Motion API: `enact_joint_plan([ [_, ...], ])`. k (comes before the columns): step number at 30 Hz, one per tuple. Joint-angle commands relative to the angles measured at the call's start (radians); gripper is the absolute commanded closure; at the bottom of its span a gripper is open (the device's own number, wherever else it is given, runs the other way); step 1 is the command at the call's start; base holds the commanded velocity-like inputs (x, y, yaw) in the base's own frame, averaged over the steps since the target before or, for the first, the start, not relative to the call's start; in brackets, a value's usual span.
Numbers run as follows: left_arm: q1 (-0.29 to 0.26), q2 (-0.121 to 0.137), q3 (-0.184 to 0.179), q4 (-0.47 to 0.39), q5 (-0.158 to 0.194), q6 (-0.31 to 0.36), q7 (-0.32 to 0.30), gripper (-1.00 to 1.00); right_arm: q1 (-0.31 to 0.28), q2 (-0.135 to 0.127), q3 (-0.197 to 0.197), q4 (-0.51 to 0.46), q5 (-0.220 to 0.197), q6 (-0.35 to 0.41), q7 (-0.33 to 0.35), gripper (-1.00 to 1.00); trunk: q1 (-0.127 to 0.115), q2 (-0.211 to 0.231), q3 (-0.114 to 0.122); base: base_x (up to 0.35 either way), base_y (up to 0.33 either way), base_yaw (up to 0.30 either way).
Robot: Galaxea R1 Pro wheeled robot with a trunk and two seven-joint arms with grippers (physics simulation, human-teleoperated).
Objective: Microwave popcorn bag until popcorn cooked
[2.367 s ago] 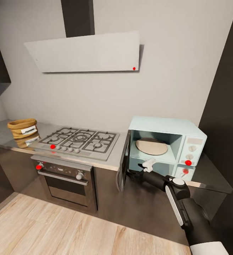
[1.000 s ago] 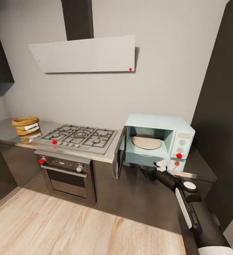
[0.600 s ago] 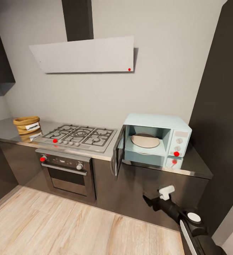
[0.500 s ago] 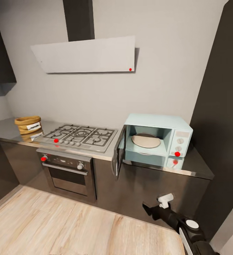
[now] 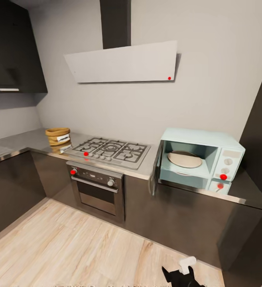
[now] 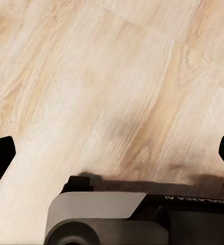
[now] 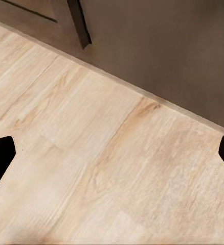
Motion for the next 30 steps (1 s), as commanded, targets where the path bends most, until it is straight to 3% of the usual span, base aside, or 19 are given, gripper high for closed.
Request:
enact_joint_plan([
  [1, -0.001, -0.001, 0.005, 0.001, 0.002, -0.003, -0.001, -1.00, -0.001, -0.001, -0.005, 0.002, 0.006, -0.005, 0.004, -1.00, 0.000, -0.001, -0.001, -0.151, 0.313, 0.047],
  [10, -0.001, -0.001, 0.006, 0.001, 0.003, -0.003, -0.001, -1.00, -0.001, 0.003, -0.007, 0.008, 0.004, -0.007, 0.002, -1.00, 0.000, -0.001, -0.001, -0.151, 0.320, 0.005],
  [15, -0.001, 0.001, 0.047, 0.001, 0.002, -0.003, -0.001, -1.00, -0.001, 0.005, -0.008, 0.005, 0.003, -0.007, 0.002, -1.00, 0.000, -0.001, -0.001, -0.062, 0.335, 0.005],
  [30, -0.001, 0.001, 0.054, 0.004, 0.001, -0.003, -0.001, -1.00, -0.001, 0.008, 0.003, -0.003, 0.016, -0.007, -0.035, -1.00, 0.000, -0.001, -0.001, 0.027, 0.348, 0.260],
])
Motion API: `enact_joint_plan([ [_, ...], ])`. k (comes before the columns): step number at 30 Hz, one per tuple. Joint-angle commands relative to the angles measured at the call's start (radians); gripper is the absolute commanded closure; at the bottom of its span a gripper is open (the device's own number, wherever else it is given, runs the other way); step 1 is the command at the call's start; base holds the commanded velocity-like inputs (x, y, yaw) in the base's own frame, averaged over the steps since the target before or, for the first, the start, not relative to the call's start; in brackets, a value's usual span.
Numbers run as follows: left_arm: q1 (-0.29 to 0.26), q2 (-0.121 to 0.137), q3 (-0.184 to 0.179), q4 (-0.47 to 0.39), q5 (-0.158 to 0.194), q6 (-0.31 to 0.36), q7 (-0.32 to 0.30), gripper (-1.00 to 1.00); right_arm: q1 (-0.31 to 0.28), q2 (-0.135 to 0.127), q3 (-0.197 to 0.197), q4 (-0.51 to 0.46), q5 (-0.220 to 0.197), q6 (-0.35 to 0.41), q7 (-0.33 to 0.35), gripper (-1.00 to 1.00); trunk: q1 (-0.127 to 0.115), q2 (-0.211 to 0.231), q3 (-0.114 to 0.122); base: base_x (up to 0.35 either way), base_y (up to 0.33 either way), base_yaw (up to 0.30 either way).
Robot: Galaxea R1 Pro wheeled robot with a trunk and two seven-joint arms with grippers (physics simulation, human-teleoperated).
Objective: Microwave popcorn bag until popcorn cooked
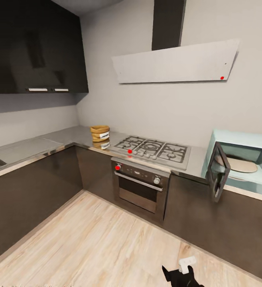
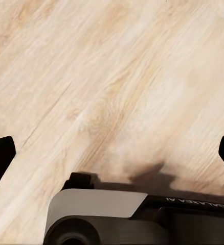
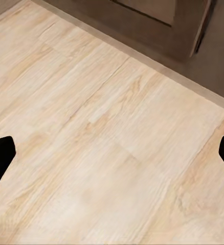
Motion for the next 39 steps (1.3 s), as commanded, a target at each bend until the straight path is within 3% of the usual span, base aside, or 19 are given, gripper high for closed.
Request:
enact_joint_plan([
  [1, -0.001, -0.001, 0.002, 0.003, 0.002, -0.003, 0.000, -1.00, 0.000, 0.000, -0.004, -0.001, 0.008, -0.003, 0.004, -1.00, 0.000, -0.001, -0.001, 0.169, 0.340, 0.284],
  [15, -0.001, -0.002, 0.000, 0.006, 0.000, -0.004, 0.000, -1.00, 0.000, 0.000, -0.004, -0.001, 0.009, -0.003, 0.003, -1.00, 0.000, -0.001, -0.001, 0.253, 0.286, 0.285],
  [25, -0.001, -0.003, -0.005, 0.006, -0.010, -0.005, -0.001, -1.00, 0.000, 0.001, -0.012, -0.004, -0.008, -0.003, -0.037, -1.00, 0.000, -0.001, -0.001, 0.262, 0.285, 0.285],
  [27, -0.001, -0.004, -0.005, 0.006, -0.012, -0.005, -0.001, -1.00, -0.001, 0.002, -0.014, -0.004, -0.023, -0.003, -0.048, -1.00, 0.000, -0.001, -0.001, 0.262, 0.284, 0.284],
  [29, -0.001, -0.004, -0.006, 0.006, -0.013, -0.005, -0.001, -1.00, -0.001, 0.001, -0.015, -0.001, -0.081, -0.002, -0.070, -1.00, 0.000, -0.001, -0.001, 0.277, 0.262, 0.284],
  [33, -0.001, -0.004, -0.008, 0.006, -0.015, -0.005, -0.001, -1.00, 0.000, -0.001, -0.015, 0.009, -0.157, -0.001, -0.076, -1.00, 0.000, -0.001, -0.001, 0.304, 0.230, 0.172],
  [39, -0.001, -0.004, -0.001, 0.005, -0.002, -0.006, -0.001, -1.00, 0.003, -0.002, -0.008, 0.012, -0.159, -0.002, -0.079, -1.00, 0.000, -0.001, -0.001, 0.130, 0.097, 0.010],
])
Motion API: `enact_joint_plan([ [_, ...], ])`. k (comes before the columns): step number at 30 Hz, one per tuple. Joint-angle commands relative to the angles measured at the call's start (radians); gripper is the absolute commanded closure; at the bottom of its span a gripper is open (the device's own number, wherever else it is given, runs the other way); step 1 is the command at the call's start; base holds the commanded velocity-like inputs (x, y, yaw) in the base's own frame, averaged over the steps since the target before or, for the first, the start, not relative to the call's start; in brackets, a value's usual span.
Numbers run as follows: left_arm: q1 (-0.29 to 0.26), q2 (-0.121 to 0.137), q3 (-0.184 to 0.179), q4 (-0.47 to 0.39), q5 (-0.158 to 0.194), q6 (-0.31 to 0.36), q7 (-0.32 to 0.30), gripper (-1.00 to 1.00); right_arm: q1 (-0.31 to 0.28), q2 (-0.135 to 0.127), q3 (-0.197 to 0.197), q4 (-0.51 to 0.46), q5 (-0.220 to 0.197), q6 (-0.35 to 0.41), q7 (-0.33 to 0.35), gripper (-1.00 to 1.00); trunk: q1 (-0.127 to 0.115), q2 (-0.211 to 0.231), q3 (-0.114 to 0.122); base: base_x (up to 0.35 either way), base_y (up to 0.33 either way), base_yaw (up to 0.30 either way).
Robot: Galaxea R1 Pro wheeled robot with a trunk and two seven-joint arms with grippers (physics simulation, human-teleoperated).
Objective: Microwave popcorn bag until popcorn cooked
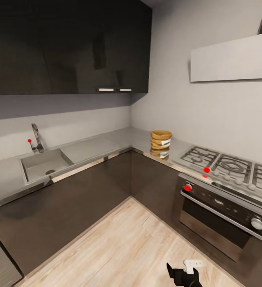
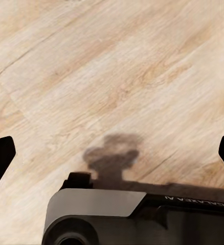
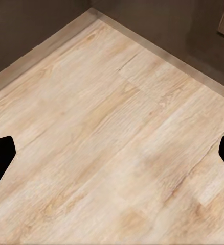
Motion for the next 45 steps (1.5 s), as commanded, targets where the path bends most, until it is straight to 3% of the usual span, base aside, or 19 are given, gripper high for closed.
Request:
enact_joint_plan([
  [1, -0.001, -0.001, 0.005, 0.001, 0.003, -0.003, 0.001, -1.00, 0.001, 0.002, -0.003, 0.001, -0.007, -0.002, 0.008, -1.00, 0.000, -0.001, -0.001, 0.229, 0.204, 0.000],
  [8, -0.001, -0.001, 0.004, 0.002, 0.003, -0.003, 0.001, -1.00, 0.002, 0.002, -0.002, 0.002, -0.012, -0.002, 0.007, -1.00, 0.000, -0.001, -0.001, 0.273, 0.245, -0.044],
  [29, -0.001, -0.001, -0.001, 0.002, -0.005, -0.004, 0.000, -1.00, 0.002, 0.002, -0.007, 0.007, -0.020, -0.002, 0.006, -1.00, 0.000, -0.001, -0.001, 0.282, 0.263, -0.292],
  [36, -0.001, -0.001, 0.002, 0.001, 0.001, -0.003, 0.001, -1.00, 0.003, 0.004, -0.007, 0.009, -0.021, -0.002, -0.020, -1.00, 0.000, -0.001, -0.001, 0.058, 0.055, -0.300],
  [45, -0.001, -0.001, 0.005, 0.001, 0.004, -0.003, 0.002, -1.00, 0.005, 0.025, -0.007, 0.010, -0.019, -0.002, -0.031, -1.00, 0.000, -0.001, -0.001, 0.001, 0.001, -0.300],
])
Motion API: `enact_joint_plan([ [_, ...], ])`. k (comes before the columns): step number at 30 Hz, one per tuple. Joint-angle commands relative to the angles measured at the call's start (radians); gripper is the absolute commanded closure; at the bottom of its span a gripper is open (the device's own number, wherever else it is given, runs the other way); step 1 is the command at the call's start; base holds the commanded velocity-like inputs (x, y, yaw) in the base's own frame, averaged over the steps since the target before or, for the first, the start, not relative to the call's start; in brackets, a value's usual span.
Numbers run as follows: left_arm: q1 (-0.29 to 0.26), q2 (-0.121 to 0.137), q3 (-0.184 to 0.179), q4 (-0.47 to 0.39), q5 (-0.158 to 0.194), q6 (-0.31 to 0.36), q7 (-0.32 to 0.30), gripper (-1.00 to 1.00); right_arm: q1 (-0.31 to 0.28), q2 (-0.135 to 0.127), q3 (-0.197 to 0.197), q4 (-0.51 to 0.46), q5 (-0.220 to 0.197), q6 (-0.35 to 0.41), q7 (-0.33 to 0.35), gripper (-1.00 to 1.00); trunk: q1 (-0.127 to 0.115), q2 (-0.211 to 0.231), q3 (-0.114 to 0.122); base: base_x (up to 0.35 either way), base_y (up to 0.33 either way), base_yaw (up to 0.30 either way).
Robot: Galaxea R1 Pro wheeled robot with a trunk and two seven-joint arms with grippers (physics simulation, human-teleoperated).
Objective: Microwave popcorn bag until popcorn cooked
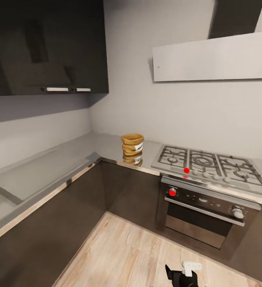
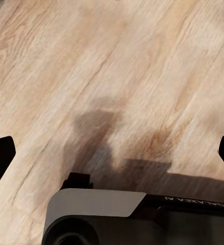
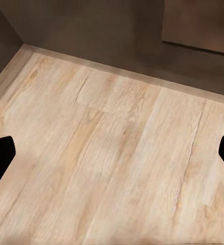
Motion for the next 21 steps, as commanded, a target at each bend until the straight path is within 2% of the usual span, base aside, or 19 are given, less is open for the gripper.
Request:
enact_joint_plan([
  [1, 0.000, -0.001, 0.003, 0.000, 0.002, -0.003, 0.000, -1.00, -0.001, 0.001, -0.004, 0.001, -0.009, -0.003, 0.009, -1.00, 0.000, -0.001, -0.001, 0.000, 0.000, -0.300],
  [6, 0.000, -0.001, -0.002, 0.000, -0.007, -0.003, -0.001, -1.00, 0.000, 0.001, -0.004, 0.001, -0.008, -0.003, 0.009, -1.00, 0.000, -0.001, -0.001, 0.145, 0.121, -0.300],
  [21, 0.000, -0.001, 0.002, 0.001, 0.000, -0.002, 0.000, -1.00, 0.001, 0.005, -0.003, 0.001, -0.006, -0.003, 0.010, -1.00, 0.000, -0.001, -0.001, 0.249, 0.271, -0.300],
])
